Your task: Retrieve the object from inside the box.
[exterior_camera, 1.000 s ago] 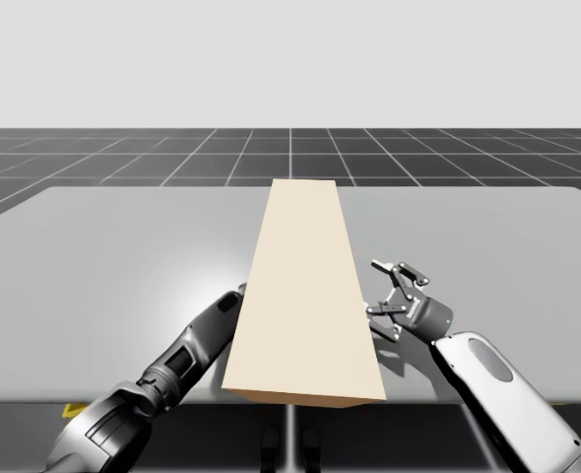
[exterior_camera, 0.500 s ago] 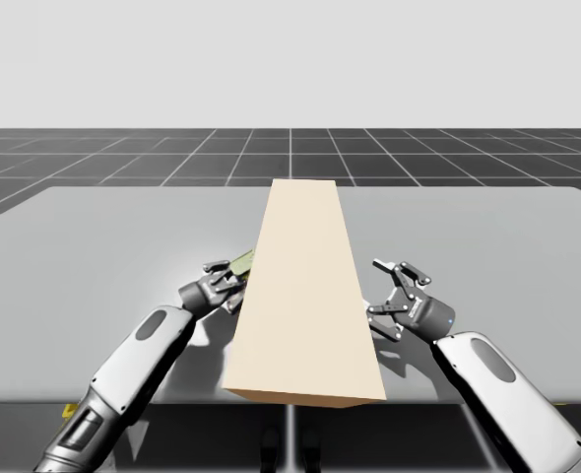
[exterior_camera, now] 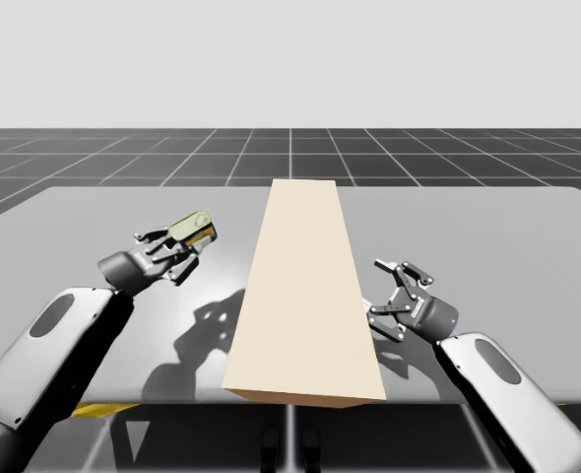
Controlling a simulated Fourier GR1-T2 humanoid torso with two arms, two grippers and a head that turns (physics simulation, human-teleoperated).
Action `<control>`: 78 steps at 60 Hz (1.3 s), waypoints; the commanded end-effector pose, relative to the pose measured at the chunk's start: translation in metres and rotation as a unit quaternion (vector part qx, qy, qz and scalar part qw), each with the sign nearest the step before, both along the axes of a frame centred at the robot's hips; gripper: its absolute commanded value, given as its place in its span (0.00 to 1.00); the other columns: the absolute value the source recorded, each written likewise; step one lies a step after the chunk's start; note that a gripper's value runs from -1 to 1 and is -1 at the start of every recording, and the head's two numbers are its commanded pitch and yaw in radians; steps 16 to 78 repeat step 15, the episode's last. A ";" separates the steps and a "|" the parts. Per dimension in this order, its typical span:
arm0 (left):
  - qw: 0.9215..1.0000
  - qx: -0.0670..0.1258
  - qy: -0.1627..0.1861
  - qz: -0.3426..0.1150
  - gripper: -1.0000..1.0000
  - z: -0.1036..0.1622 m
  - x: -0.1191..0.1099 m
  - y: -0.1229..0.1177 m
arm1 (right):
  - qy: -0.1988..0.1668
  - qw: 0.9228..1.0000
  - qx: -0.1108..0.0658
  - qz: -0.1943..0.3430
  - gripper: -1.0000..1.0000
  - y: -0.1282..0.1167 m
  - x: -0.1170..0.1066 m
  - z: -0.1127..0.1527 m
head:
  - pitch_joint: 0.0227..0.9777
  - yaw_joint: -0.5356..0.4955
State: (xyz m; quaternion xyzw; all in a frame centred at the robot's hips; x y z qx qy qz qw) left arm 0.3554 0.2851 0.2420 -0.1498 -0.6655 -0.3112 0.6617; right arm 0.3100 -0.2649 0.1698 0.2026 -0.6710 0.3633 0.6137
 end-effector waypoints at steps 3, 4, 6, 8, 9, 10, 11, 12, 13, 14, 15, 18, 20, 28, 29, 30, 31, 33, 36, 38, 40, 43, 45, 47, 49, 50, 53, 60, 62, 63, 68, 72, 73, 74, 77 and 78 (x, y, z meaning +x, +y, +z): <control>0.998 -0.001 -0.055 -0.020 1.00 0.075 0.036 0.008 | -0.003 1.000 -0.011 -0.001 0.00 -0.002 0.000 0.001 | 0.11 0.48; 0.998 -0.003 -0.058 -0.015 1.00 0.083 0.042 0.009 | -0.005 1.000 -0.011 -0.001 0.00 -0.002 0.000 0.001 | 0.11 0.48; 0.998 0.000 -0.064 -0.010 1.00 0.092 0.048 0.009 | -0.009 1.000 -0.009 -0.001 0.00 -0.002 0.001 0.001 | 0.11 0.48; 0.998 -0.001 -0.067 -0.008 1.00 0.097 0.051 0.009 | -0.010 1.000 -0.009 0.000 0.00 -0.002 0.002 0.001 | 0.11 0.48; 0.998 -0.002 -0.068 -0.005 1.00 0.101 0.054 0.009 | -0.013 1.000 -0.010 0.000 0.00 -0.002 0.002 0.001 | 0.11 0.48; 0.998 -0.002 -0.071 -0.003 1.00 0.105 0.057 0.009 | -0.014 1.000 -0.010 0.000 0.00 -0.002 0.002 0.001 | 0.11 0.48; 0.997 -0.003 -0.073 -0.001 1.00 0.108 0.059 0.009 | -0.014 1.000 -0.009 0.000 0.00 -0.002 0.003 0.001 | 0.11 0.47; 0.997 -0.004 -0.074 -0.001 1.00 0.110 0.060 0.009 | -0.015 1.000 -0.009 0.000 0.00 -0.002 0.003 0.002 | 0.11 0.47; 0.997 -0.003 -0.077 0.002 1.00 0.114 0.063 0.009 | -0.018 1.000 -0.005 -0.001 0.00 -0.002 0.004 0.003 | 0.11 0.47; 0.997 -0.002 -0.078 0.004 1.00 0.115 0.063 0.009 | -0.018 1.000 -0.006 -0.002 0.00 -0.002 0.004 0.003 | 0.11 0.47; 0.997 -0.006 -0.079 0.005 1.00 0.118 0.065 0.008 | -0.013 1.000 -0.004 -0.006 0.00 -0.002 0.005 0.003 | 0.11 0.47; 0.997 -0.006 -0.079 0.005 1.00 0.118 0.065 0.008 | -0.013 1.000 -0.004 -0.006 0.00 -0.002 0.005 0.003 | 0.11 0.47; 0.997 -0.006 -0.079 0.005 1.00 0.118 0.065 0.008 | -0.013 1.000 -0.004 -0.006 0.00 -0.002 0.005 0.003 | 0.11 0.47; 0.997 -0.006 -0.079 0.005 1.00 0.118 0.065 0.008 | -0.013 1.000 -0.004 -0.006 0.00 -0.002 0.005 0.003 | 0.11 0.47; 0.997 -0.006 -0.079 0.005 1.00 0.118 0.065 0.008 | -0.013 1.000 -0.004 -0.006 0.00 -0.002 0.005 0.003 | 0.11 0.47; 0.997 -0.006 -0.079 0.005 1.00 0.118 0.065 0.008 | -0.013 1.000 -0.004 -0.006 0.00 -0.002 0.005 0.003 | 0.11 0.47; 0.997 -0.006 -0.079 0.005 1.00 0.118 0.065 0.008 | -0.013 1.000 -0.004 -0.006 0.00 -0.002 0.005 0.003 | 0.11 0.47; 0.997 -0.006 -0.079 0.005 1.00 0.118 0.065 0.008 | -0.013 1.000 -0.004 -0.006 0.00 -0.002 0.005 0.003 | 0.11 0.47; 0.997 -0.006 -0.079 0.005 1.00 0.118 0.065 0.008 | -0.013 1.000 -0.004 -0.006 0.00 -0.002 0.005 0.003 | 0.11 0.47; 0.997 -0.006 -0.079 0.005 1.00 0.118 0.065 0.008 | -0.013 1.000 -0.004 -0.006 0.00 -0.002 0.005 0.003 | 0.11 0.47; 0.997 -0.006 -0.079 0.005 1.00 0.118 0.065 0.008 | -0.013 1.000 -0.004 -0.006 0.00 -0.002 0.005 0.003 | 0.11 0.47; 0.997 -0.006 -0.079 0.005 1.00 0.118 0.065 0.008 | -0.013 1.000 -0.004 -0.006 0.00 -0.002 0.005 0.003 | 0.11 0.47; 0.997 -0.006 -0.079 0.005 1.00 0.118 0.065 0.008 | -0.013 1.000 -0.004 -0.006 0.00 -0.002 0.005 0.003 | 0.11 0.47; 0.997 -0.006 -0.079 0.005 1.00 0.118 0.065 0.008 | -0.013 1.000 -0.004 -0.006 0.00 -0.002 0.005 0.003 | 0.11 0.47; 0.997 -0.006 -0.079 0.005 1.00 0.118 0.065 0.008 | -0.013 1.000 -0.004 -0.006 0.00 -0.002 0.005 0.003 | 0.11 0.47; 0.997 -0.006 -0.079 0.005 1.00 0.118 0.065 0.008 | -0.013 1.000 -0.004 -0.006 0.00 -0.002 0.005 0.003 | 0.11 0.47; 0.997 -0.006 -0.079 0.005 1.00 0.118 0.065 0.008 | -0.013 1.000 -0.004 -0.006 0.00 -0.002 0.005 0.003 | 0.11 0.47; 0.997 -0.006 -0.079 0.005 1.00 0.118 0.065 0.008 | -0.013 1.000 -0.004 -0.006 0.00 -0.002 0.005 0.003 | 0.11 0.47; 0.997 -0.006 -0.079 0.005 1.00 0.118 0.065 0.008 | -0.013 1.000 -0.004 -0.006 0.00 -0.002 0.005 0.003 | 0.11 0.47; 0.997 -0.006 -0.079 0.005 1.00 0.118 0.065 0.008 | -0.013 1.000 -0.004 -0.006 0.00 -0.002 0.005 0.003 | 0.11 0.47; 0.997 -0.006 -0.079 0.005 1.00 0.118 0.065 0.008 | -0.013 1.000 -0.004 -0.006 0.00 -0.002 0.005 0.003 | 0.11 0.47; 0.997 -0.006 -0.079 0.005 1.00 0.118 0.065 0.008 | -0.013 1.000 -0.004 -0.006 0.00 -0.002 0.005 0.003 | 0.11 0.47; 0.997 -0.006 -0.079 0.005 1.00 0.118 0.065 0.008 | -0.013 1.000 -0.004 -0.006 0.00 -0.002 0.005 0.003 | 0.11 0.47; 0.997 -0.006 -0.079 0.005 1.00 0.118 0.065 0.008 | -0.013 1.000 -0.004 -0.006 0.00 -0.002 0.005 0.003 | 0.11 0.47; 0.997 -0.006 -0.079 0.005 1.00 0.118 0.065 0.008 | -0.013 1.000 -0.004 -0.006 0.00 -0.002 0.005 0.003 | 0.11 0.47; 0.997 -0.006 -0.079 0.005 1.00 0.118 0.065 0.008 | -0.013 1.000 -0.004 -0.006 0.00 -0.002 0.005 0.003 | 0.11 0.47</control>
